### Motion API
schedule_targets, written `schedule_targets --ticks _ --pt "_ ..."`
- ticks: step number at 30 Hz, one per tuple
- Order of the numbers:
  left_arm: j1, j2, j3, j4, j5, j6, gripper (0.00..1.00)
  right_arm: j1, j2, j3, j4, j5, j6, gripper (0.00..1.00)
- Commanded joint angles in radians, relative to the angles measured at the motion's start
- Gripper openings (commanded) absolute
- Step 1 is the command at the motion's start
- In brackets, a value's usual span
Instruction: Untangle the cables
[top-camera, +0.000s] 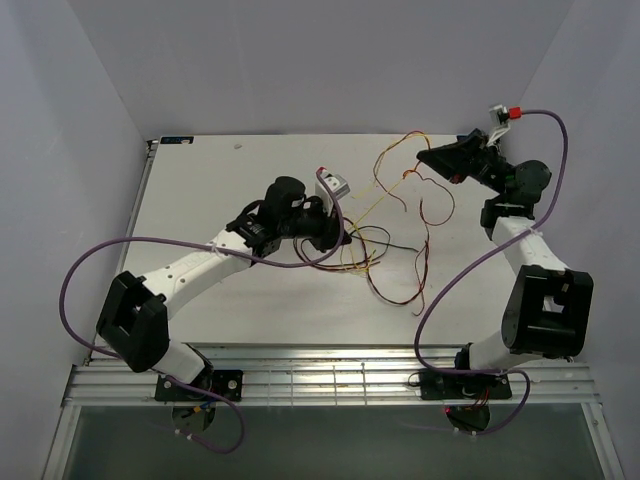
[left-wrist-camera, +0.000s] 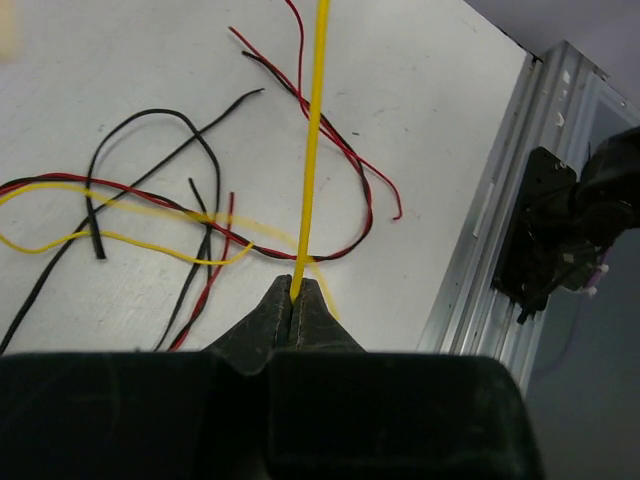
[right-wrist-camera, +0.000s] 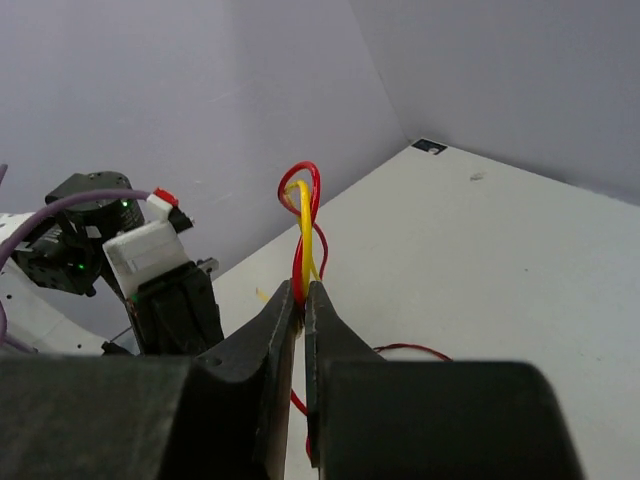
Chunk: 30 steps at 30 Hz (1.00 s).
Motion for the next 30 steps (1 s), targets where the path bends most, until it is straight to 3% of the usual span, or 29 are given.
schedule_targets --ticks 1,2,4,5,6,7,8,11,14,17,21,24,28,30 --pt "-0.040 0.012 0.000 -0.135 0.092 0.074 0.00 0.047 -0.011 0.114 0.503 0.123 -0.059 0.08" --pt "-0.051 0.021 0.014 -0.140 0.109 0.084 0.01 0.106 -0.028 0.116 0.417 0.120 -0.150 0.08" --pt "-0.085 0.055 0.034 -0.144 0.114 0.092 0.03 0.180 -0.094 0.140 0.020 0.172 -0.377 0.08" --pt "-0.095 0.064 0.052 -0.151 0.112 0.102 0.09 0.241 -0.115 0.160 -0.141 0.209 -0.653 0.08" --pt "-0.112 0.072 0.058 -0.152 0.094 0.102 0.09 0.274 -0.150 0.179 -0.288 0.265 -0.779 0.08" --pt "-0.115 0.071 0.061 -0.138 0.071 0.095 0.09 0.300 -0.164 0.203 -0.475 0.367 -0.872 0.08" --pt "-0.115 0.068 0.060 -0.132 0.045 0.087 0.08 0.328 -0.175 0.212 -0.533 0.423 -0.931 0.08" --pt "-0.115 0.034 0.049 -0.112 0.004 0.076 0.00 0.329 -0.178 0.254 -0.717 0.656 -0.895 0.08" --pt "-0.115 -0.021 0.017 -0.086 -0.076 0.049 0.00 0.329 -0.175 0.237 -0.838 0.961 -0.852 0.08" --pt "-0.117 -0.083 -0.018 -0.078 -0.183 0.020 0.00 0.325 -0.149 0.225 -0.955 1.118 -0.829 0.08" --pt "-0.115 -0.133 -0.029 -0.091 -0.324 -0.004 0.00 0.319 -0.054 0.226 -1.104 1.067 -0.856 0.08" --pt "-0.115 -0.135 -0.020 -0.109 -0.410 0.001 0.00 0.319 0.007 0.199 -1.162 0.923 -0.853 0.09" --pt "-0.115 -0.100 0.002 -0.159 -0.536 -0.013 0.00 0.319 0.041 0.103 -1.108 0.742 -0.823 0.12" --pt "-0.115 -0.075 0.003 -0.189 -0.576 -0.033 0.00 0.319 0.046 0.053 -1.057 0.679 -0.807 0.23"
